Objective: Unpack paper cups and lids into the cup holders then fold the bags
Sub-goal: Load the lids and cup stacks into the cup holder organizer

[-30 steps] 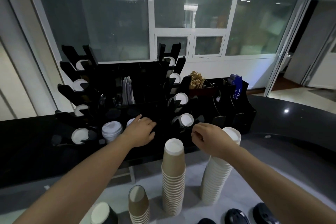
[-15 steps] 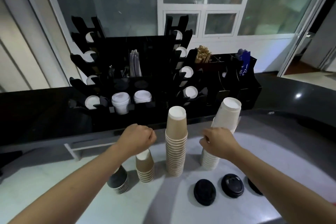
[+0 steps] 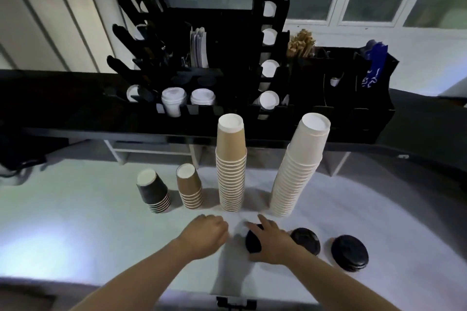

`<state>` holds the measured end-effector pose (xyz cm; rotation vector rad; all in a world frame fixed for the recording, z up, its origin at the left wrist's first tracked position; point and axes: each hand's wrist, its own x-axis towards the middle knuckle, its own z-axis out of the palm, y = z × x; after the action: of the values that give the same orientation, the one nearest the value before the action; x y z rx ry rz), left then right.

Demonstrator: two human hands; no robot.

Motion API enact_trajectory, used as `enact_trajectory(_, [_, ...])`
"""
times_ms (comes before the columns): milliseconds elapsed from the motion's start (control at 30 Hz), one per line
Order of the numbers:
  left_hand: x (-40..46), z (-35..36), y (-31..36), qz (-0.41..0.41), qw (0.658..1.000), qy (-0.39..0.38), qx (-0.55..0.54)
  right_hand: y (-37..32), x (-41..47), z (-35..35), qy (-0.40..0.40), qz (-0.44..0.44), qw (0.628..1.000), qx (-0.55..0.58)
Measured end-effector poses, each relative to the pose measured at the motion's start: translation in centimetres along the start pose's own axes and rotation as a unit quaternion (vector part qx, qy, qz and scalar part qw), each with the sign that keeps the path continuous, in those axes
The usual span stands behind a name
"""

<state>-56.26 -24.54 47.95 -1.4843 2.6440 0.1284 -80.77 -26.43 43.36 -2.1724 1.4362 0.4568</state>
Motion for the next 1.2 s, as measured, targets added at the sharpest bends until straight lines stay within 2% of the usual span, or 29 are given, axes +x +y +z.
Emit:
enact_trajectory(67, [-0.6,1.2,1.5,-0.027,0.999,-0.023,-0.013,0.2,0.4,2.0,-0.019,0.006,1.000,-0.005])
enact_trajectory(233, [-1.7,3.2,2.8,-0.045,0.998,-0.033,-0.036,0.3,0.8,4.8,0.046,0.038,0.998,-0.001])
enact_trajectory(467, [-2.0,2.8,1.9,-0.028,0.999,0.011,-0.035,-0.4,-0.3,5.5,0.081,0.051,0.995,0.011])
enact_trajectory(600, [-1.6,0.5,0.9,0.014,0.995,0.084,-0.050,-1.4,-1.6,3.5,0.111,0.057,0.991,0.042])
enact_trajectory(700, [-0.7,-3.3,-0.2,0.092,0.976,0.186,-0.058,-2.6,-3.0,-0.9,0.177,0.036,0.982,0.062])
enact_trajectory(767, [0.4,-6.9,-1.0,0.139,0.949,0.275,-0.059,-3.5,-4.3,-5.4,0.238,0.011,0.969,0.070])
enact_trajectory(900, [2.9,-15.5,-1.5,0.169,0.897,0.407,-0.035,-5.5,-7.3,-16.1,0.367,-0.004,0.930,0.020])
enact_trajectory(1033, [5.1,-23.3,-1.5,0.162,0.873,0.459,-0.005,-5.9,-10.0,-25.2,0.439,-0.005,0.898,0.014])
enact_trajectory(1200, [8.2,-29.3,-1.2,0.130,0.871,0.473,-0.009,-2.3,-12.1,-33.5,0.459,0.020,0.888,0.018])
